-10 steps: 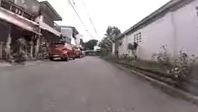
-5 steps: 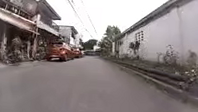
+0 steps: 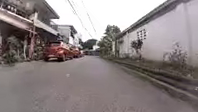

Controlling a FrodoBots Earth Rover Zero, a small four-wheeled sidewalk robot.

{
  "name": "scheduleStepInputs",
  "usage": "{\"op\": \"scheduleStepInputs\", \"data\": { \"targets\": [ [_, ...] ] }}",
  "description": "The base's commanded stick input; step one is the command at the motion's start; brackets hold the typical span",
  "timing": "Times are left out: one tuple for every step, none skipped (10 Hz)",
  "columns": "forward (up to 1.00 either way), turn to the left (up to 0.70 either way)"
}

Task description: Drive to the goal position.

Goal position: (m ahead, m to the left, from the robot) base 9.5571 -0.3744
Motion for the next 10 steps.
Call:
{"op": "scheduleStepInputs", "data": {
  "targets": [
    [0.70,0.00],
    [0.70,0.00],
    [0.70,0.01],
    [0.70,0.04],
    [0.70,0.18],
    [0.70,0.32],
    [0.70,0.25],
    [0.70,0.03],
    [0.70,0.00],
    [0.70,0.00]
  ]
}}
